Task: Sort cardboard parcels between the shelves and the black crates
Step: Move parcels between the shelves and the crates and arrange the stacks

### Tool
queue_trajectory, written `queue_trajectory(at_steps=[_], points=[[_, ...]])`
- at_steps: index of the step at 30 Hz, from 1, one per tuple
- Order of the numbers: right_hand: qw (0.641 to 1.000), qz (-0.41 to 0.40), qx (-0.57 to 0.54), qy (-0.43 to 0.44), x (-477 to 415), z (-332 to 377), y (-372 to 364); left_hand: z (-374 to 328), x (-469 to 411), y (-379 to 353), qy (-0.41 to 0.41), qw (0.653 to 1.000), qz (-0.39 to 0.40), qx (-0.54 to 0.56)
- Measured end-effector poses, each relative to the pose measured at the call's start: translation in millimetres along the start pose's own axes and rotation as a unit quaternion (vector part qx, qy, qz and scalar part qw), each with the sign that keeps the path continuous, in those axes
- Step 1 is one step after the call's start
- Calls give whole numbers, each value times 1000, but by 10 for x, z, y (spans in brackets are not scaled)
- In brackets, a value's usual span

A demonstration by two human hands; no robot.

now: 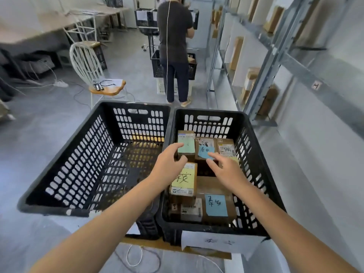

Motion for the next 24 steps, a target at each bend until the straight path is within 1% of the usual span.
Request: queue_trajectory(at_steps=[4, 6, 9, 14, 20, 24], points=[[995, -26, 80, 44, 265, 433, 92, -105, 220, 226, -83, 996, -5, -39], [989, -66, 108, 73, 455, 714, 154, -177, 351, 334, -136, 989, -1, -53], [979, -125, 137, 82, 803, 1004, 248, -310, 575, 437, -214, 974, 13, -70], [968, -188, 157, 47, 1487, 1176, 360, -666, 1028, 529, -334, 937, 12, -99], [939, -286, 191, 19, 2492, 1322, 687, -1282, 1585, 443, -435, 897, 41, -65], [919, -339, 200, -22, 3163, 1342, 908, -1732, 2055, 333, -511, 856, 53, -55]])
Point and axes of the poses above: each hand's wrist, its own x-axis away from the middle knuckle, its own y-axis out of the back of the hand, z = x × y, the point moved 10 cm from there along -x, towards the middle knuckle, and after that the axes turned 12 degrees about -x, right-handed, at the moved point
